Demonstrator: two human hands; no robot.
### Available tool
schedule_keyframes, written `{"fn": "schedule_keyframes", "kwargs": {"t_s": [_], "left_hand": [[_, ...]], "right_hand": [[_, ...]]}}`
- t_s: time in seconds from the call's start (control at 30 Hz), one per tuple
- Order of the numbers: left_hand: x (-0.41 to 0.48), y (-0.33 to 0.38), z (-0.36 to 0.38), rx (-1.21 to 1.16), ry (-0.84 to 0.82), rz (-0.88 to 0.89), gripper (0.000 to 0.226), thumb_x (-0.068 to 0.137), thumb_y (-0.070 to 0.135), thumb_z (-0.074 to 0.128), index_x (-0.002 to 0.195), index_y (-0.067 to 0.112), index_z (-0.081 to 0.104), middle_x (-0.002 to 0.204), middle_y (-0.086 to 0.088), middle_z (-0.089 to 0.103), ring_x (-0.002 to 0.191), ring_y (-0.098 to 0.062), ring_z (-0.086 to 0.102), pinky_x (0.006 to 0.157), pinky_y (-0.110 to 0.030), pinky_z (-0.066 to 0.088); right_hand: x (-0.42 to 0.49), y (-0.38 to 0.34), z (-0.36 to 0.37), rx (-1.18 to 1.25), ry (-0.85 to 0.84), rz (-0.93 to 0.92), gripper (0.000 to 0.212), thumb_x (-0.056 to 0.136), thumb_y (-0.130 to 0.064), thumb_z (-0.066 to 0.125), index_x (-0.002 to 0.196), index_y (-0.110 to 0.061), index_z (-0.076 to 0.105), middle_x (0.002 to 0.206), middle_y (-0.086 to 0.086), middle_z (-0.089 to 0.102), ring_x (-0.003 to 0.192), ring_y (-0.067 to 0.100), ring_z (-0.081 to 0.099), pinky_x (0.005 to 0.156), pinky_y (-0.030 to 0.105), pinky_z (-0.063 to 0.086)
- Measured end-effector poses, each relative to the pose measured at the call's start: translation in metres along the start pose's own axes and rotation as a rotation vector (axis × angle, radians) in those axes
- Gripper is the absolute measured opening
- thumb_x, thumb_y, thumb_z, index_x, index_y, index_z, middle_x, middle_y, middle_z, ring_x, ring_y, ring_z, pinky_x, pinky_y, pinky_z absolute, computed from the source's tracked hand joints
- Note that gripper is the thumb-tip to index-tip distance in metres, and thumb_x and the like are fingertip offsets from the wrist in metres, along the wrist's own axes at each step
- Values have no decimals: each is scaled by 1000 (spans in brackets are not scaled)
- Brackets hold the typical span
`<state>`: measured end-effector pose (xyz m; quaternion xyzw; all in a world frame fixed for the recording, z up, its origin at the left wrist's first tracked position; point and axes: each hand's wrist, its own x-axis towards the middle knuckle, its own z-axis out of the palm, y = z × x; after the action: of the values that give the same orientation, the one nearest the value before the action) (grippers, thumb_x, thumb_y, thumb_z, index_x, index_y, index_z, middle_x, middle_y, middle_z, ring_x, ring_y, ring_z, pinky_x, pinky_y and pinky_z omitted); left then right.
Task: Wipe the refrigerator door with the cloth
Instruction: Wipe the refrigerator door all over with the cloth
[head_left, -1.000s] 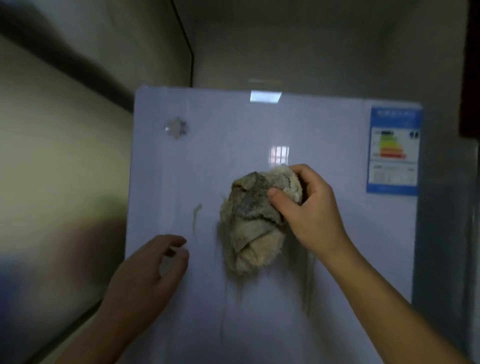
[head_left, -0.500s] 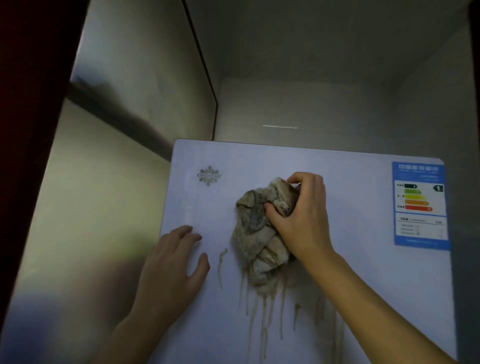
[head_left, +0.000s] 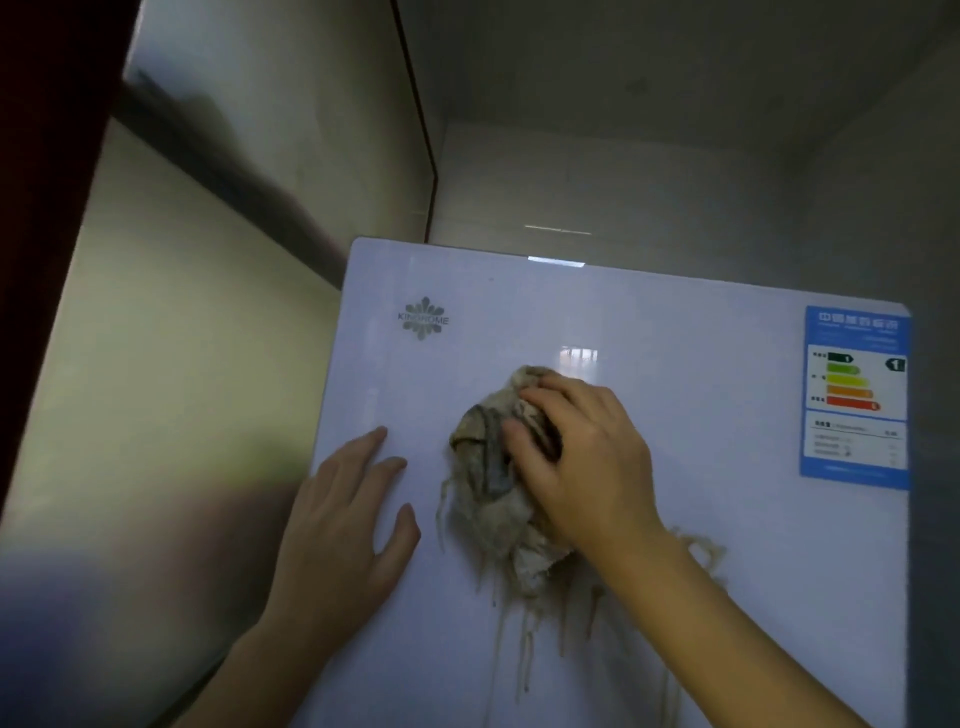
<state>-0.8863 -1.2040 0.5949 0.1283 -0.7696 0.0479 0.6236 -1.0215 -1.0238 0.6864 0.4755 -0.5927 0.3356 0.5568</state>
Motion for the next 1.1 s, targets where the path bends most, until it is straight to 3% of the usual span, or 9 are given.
{"fn": "schedule_keyframes", "kwargs": {"t_s": [0.07, 0.13, 0.23, 0.43, 0.63, 0.73, 0.83, 1.0, 1.1], "left_hand": [[-3, -3, 3, 11, 12, 36, 42, 92, 38, 49, 122, 12, 64, 150, -8, 51, 132, -29, 52, 104, -40, 41], [-6, -7, 4, 8, 20, 58, 42, 93, 36, 50, 123, 11, 64, 151, -9, 50, 134, -30, 51, 107, -40, 39], [-9, -11, 6, 14, 33, 63, 41, 93, 34, 50, 124, 11, 64, 151, -10, 50, 135, -31, 50, 107, -39, 39], [-20, -24, 10, 47, 87, 72, 43, 94, 32, 52, 127, 8, 64, 151, -12, 50, 136, -33, 51, 108, -41, 39], [-26, -26, 15, 55, 134, 81, 44, 94, 33, 52, 128, 8, 65, 151, -13, 50, 137, -33, 50, 111, -39, 37], [-24, -27, 17, 62, 138, 83, 44, 94, 33, 52, 128, 9, 65, 151, -13, 50, 137, -32, 49, 110, -40, 37], [-26, -28, 18, 64, 137, 88, 45, 94, 34, 52, 130, 9, 65, 153, -12, 49, 139, -30, 47, 112, -38, 36], [-28, -29, 18, 60, 132, 104, 46, 95, 34, 52, 132, 9, 63, 155, -12, 47, 142, -29, 45, 113, -37, 34], [-30, -29, 18, 54, 126, 110, 46, 95, 34, 52, 133, 9, 63, 156, -12, 45, 143, -30, 44, 114, -38, 34]], "right_hand": [[-14, -9, 7, -35, -129, -18, 75, 91, -66, 52, 145, -15, 58, 153, 3, 52, 143, 20, 44, 118, 36, 39], [-25, -6, 15, -54, -181, -63, 86, 89, -66, 55, 155, -13, 43, 164, 7, 38, 155, 25, 30, 127, 41, 29], [-28, 7, 21, 36, -154, -98, 80, 93, -58, 61, 156, -13, 42, 165, 7, 35, 157, 25, 27, 127, 47, 30], [-21, 15, 27, 120, -37, -167, 68, 95, -50, 66, 146, -7, 55, 154, 14, 47, 147, 33, 41, 119, 56, 35], [-21, 6, 29, 160, 103, -143, 56, 90, -28, 76, 139, -7, 60, 142, 13, 52, 137, 27, 46, 111, 53, 43], [-15, 9, 33, 163, 164, -202, 35, 91, -19, 75, 124, -6, 71, 132, 14, 61, 134, 32, 52, 110, 52, 45], [-11, 11, 38, 153, 190, -207, 27, 92, -21, 75, 116, -8, 76, 127, 13, 66, 132, 36, 57, 109, 54, 45], [-31, -3, 47, 161, 142, -63, 46, 93, -44, 70, 126, -13, 71, 140, 12, 58, 142, 34, 46, 116, 56, 39], [-41, -7, 50, 131, 155, -57, 48, 93, -47, 70, 126, -13, 71, 141, 13, 57, 143, 34, 46, 116, 54, 38]]}}
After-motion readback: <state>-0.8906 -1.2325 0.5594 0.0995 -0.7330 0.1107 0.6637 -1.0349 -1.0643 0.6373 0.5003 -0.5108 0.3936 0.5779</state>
